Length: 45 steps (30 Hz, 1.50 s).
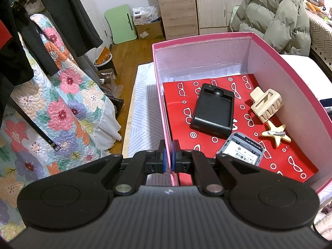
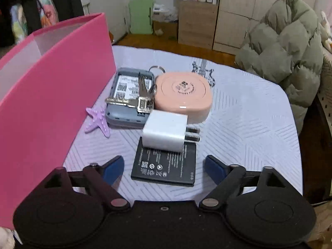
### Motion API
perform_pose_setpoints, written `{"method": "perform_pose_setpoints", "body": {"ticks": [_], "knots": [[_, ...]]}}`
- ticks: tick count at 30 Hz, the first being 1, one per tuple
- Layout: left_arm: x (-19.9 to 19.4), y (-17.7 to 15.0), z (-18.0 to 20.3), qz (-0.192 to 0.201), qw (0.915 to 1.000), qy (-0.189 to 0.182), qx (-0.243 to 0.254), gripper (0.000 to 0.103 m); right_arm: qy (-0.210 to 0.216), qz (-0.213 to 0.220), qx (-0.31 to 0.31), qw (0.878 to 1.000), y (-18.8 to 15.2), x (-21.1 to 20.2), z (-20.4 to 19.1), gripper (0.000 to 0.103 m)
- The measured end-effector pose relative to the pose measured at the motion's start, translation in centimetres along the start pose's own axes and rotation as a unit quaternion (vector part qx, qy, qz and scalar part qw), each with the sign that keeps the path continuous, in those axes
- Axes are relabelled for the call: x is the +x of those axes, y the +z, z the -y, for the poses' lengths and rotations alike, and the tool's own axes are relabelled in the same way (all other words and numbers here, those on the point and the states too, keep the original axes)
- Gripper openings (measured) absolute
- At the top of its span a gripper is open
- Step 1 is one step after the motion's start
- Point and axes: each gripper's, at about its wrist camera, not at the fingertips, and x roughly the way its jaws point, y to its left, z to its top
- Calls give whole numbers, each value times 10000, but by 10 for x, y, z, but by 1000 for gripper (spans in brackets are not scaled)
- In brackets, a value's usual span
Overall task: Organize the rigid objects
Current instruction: 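Grasp the black battery with the right tool, then lower the black battery into the pink box and release it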
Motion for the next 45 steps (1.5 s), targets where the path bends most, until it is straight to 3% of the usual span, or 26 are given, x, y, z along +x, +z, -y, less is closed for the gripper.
{"method": "perform_pose_setpoints", "body": {"ticks": [1, 6, 14, 19, 24, 28, 31, 35, 43, 45], "knots": [[0, 0, 0, -8, 10000, -10, -3, 4, -13, 24, -24, 10000, 0, -2, -1, 69], [0, 1, 0, -4, 10000, -11, -58, 4, 182, -308, 372, 9987, 1, -12, 12, 68], [0, 1, 2, 23, 10000, 40, -45, 4, 604, -426, 709, 9947, -16, -37, 13, 68], [1, 1, 3, 28, 10000, 72, -16, 4, 780, -20, 541, 9955, -9, -74, 0, 68], [1, 1, 4, 30, 10000, 68, -15, 4, 1019, 608, -56, 9929, 11, -120, -36, 69], [0, 1, 5, 39, 10000, 28, -46, 4, 1413, 714, -546, 9859, 24, -132, -73, 69], [0, 1, 5, 53, 10000, -3, -48, 4, 1911, 480, -698, 9779, 41, -119, -98, 69], [-1, 0, 2, 75, 9999, -44, -72, 4, 2449, -160, -570, 9677, 67, -82, -127, 69], [-1, -1, 1, 108, 9999, -83, -93, 4, 2882, -1273, 417, 9481, 107, 6, -152, 69], [-1, -2, 0, 111, 9998, -101, -100, 4, 2989, -1580, 823, 9375, 106, 22, -152, 70]]}}
